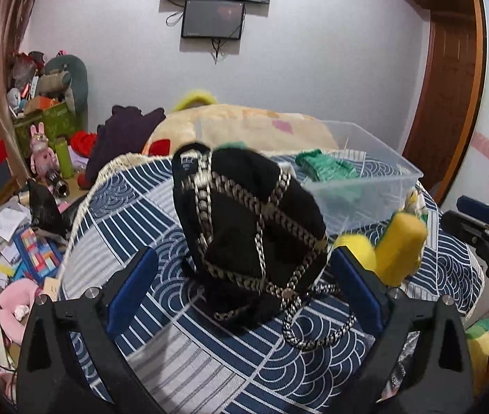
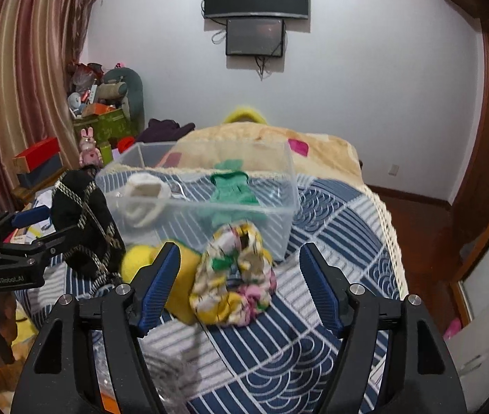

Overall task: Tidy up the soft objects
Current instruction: 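Grasp the black chain bag with the left tool while the right grasps the floral cloth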

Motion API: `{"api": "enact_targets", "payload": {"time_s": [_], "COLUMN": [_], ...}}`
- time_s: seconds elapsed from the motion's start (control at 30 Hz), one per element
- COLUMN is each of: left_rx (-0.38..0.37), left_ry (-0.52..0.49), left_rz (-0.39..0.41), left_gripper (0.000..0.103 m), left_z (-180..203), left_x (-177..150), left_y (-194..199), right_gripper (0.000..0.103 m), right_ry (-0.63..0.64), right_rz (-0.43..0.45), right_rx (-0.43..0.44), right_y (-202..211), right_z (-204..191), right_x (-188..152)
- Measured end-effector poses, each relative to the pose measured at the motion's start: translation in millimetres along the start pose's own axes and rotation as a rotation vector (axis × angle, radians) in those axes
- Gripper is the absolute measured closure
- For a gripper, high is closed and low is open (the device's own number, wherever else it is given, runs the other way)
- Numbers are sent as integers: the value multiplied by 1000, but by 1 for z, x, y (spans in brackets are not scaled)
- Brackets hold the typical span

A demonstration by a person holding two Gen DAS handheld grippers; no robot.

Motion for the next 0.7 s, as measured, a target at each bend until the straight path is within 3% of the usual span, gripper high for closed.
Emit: {"api": "enact_targets", "payload": {"time_s": [0.1,0.17,0.23,0.37,0.53,0.7], "left_rx": [11,20,14,-4,-15,-45], "left_ry": [12,1,-9,-4,-4,-7], "left_rz": [-1,2,-11,-28,-72,-67], "left_gripper": [3,9,22,32,60,74], "left_z": [1,2,4,5,5,6], "left_x": [-6,-8,-10,-14,-22,-25], "left_y": [-2,-2,-4,-7,-15,-12], "right_gripper": [34,34,34,34,34,34], "right_ry": [-24,-33,-27,-22,-57,-105], "right_rz": [-36,-62,-78,-99,-119,-134], "right_rx": [17,42,43,31,7,52], "right_y": [-2,-2,-4,-9,-15,-23], "right_z": [5,5,5,5,16,16], "right_x": [-12,-20,-24,-31,-35,-34]}}
Point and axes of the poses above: each gripper's, at about its wrist camera, not at the fingertips, and y roughly against the way its jaws point, z to its right, x to its top, the point moved 3 cm from there along -y, roughly the way its jaws point, and after that the axes turned 13 degrees about z, right-handed, at the moved point
